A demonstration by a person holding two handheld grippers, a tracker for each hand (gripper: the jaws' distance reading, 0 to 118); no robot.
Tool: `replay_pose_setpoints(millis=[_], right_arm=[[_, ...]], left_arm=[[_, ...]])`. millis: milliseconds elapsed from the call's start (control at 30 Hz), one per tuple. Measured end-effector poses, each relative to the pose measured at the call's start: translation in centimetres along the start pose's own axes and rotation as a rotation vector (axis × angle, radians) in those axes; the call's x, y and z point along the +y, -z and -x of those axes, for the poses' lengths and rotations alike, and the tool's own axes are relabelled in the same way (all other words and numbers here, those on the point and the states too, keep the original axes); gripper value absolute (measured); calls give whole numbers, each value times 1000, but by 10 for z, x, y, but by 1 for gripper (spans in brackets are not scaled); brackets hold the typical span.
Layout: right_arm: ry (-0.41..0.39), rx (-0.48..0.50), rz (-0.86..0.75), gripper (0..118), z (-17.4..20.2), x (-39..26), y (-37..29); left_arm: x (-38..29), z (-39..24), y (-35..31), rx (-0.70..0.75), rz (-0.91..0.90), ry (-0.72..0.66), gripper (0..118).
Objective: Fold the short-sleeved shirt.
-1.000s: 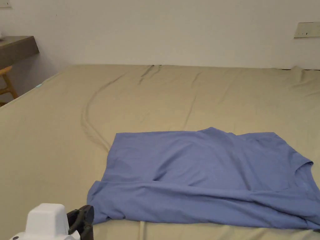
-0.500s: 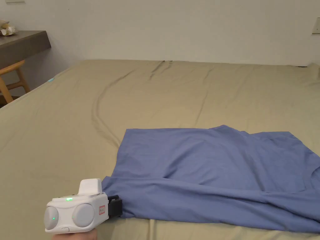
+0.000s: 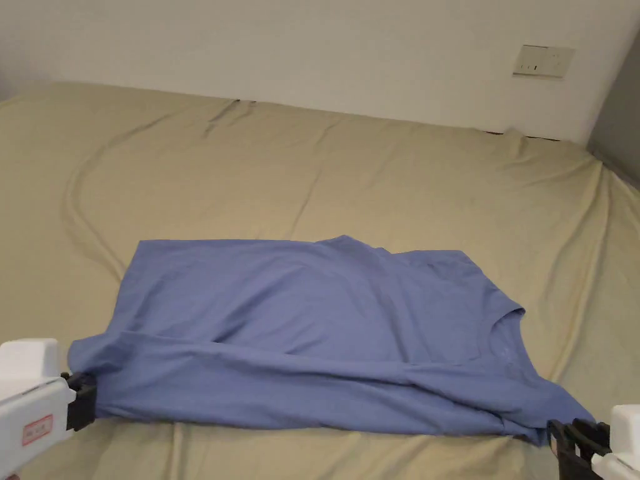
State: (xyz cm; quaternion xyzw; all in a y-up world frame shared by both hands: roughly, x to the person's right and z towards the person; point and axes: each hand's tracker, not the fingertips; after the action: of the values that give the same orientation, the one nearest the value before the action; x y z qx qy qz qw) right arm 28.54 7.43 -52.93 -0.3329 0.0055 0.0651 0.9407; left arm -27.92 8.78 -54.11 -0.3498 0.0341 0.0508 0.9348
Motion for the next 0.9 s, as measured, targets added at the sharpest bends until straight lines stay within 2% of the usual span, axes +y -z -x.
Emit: replay_pose_setpoints(millis=[33, 100, 200, 233, 267, 300, 333, 400, 433, 467, 500, 633, 700, 767, 900], right_arm=[[27, -4, 50, 70, -7, 4, 17], [109, -22, 133, 73, -19, 13, 49], [177, 37, 177, 74, -27, 13, 82], [229, 7, 216, 74, -27, 13, 90], [254, 20, 225, 74, -25, 12, 94], [222, 24, 189, 72, -20, 11, 94], [188, 10, 160, 59, -14, 13, 91], [198, 78, 135, 13, -9, 15, 91], [202, 51, 148, 13, -3, 18, 91], [162, 4, 172, 12, 4, 20, 89], [118, 5, 159, 12, 8, 20, 88], [213, 38, 123, 12, -13, 21, 66], [205, 64, 123, 12, -20, 23, 47], [140, 43, 169, 12, -22, 25, 22], [139, 70, 174, 12, -22, 17, -33]], left_arm=[[2, 3, 0, -13, 4, -34, 1], [1, 3, 2, -12, 10, -49, 1], [-3, -6, 7, 11, 22, 17, 1], [-5, -9, 7, 13, 23, 28, 1], [-5, -9, 10, 14, 28, 30, 1], [-7, -10, 10, 12, 32, 29, 1], [-7, -10, 11, 12, 38, 28, 1], [-7, -8, 12, 12, 44, 29, 1], [-7, -9, 12, 12, 44, 31, 1], [-7, -9, 11, 12, 44, 36, 1], [-6, -10, 10, 10, 41, 41, 1], [2, -1, -3, -20, 31, 28, 1], [8, 7, -13, -50, 21, 9, 1], [11, 10, -25, -67, 19, 29, 1], [10, 19, -57, -80, 33, 135, 1]])
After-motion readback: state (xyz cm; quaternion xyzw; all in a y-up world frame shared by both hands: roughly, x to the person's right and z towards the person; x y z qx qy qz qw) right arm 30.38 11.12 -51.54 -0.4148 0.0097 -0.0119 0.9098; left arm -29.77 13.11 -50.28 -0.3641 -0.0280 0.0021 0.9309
